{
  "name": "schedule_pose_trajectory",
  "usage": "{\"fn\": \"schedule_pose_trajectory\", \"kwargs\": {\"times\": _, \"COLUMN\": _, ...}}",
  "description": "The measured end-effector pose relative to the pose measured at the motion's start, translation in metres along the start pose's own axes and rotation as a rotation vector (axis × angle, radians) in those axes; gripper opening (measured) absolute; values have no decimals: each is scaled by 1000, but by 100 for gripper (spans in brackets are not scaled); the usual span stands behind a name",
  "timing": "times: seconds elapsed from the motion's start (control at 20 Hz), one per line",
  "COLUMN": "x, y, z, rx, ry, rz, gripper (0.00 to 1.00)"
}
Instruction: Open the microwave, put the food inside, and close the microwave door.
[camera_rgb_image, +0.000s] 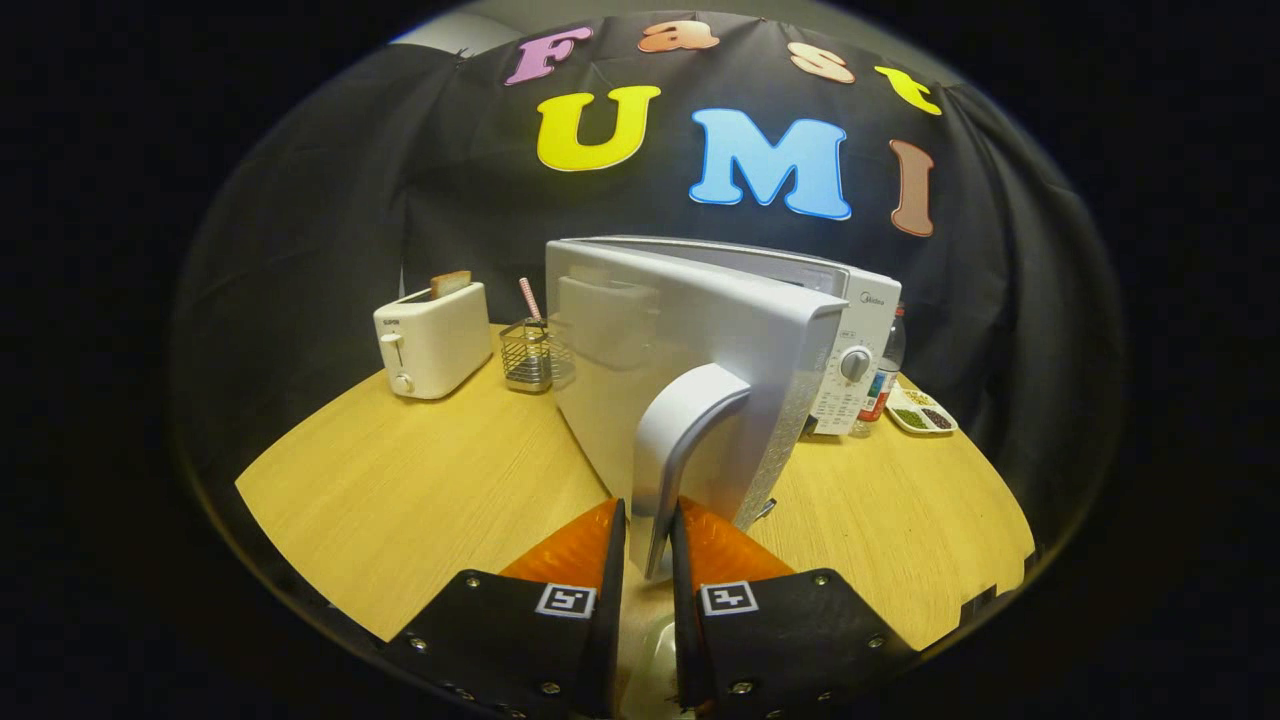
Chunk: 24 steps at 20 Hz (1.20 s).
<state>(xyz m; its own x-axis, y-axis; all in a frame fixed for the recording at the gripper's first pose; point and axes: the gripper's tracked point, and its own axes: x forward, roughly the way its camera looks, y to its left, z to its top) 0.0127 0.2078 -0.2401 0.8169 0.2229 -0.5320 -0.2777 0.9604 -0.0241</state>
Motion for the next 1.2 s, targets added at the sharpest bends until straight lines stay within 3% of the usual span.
{"fn": "schedule_pose_trajectory", "kwargs": {"times": 0.4, "x": -18, "y": 59, "z": -12, "rx": -50, "ry": 20, "rz": 61, "gripper": 24}}
{"fn": "schedule_pose_trajectory", "kwargs": {"times": 0.9, "x": -22, "y": 143, "z": -23, "rx": -159, "ry": 27, "rz": 195, "gripper": 24}}
{"fn": "schedule_pose_trajectory", "kwargs": {"times": 1.2, "x": -32, "y": 196, "z": -22, "rx": -194, "ry": 21, "rz": 350, "gripper": 24}}
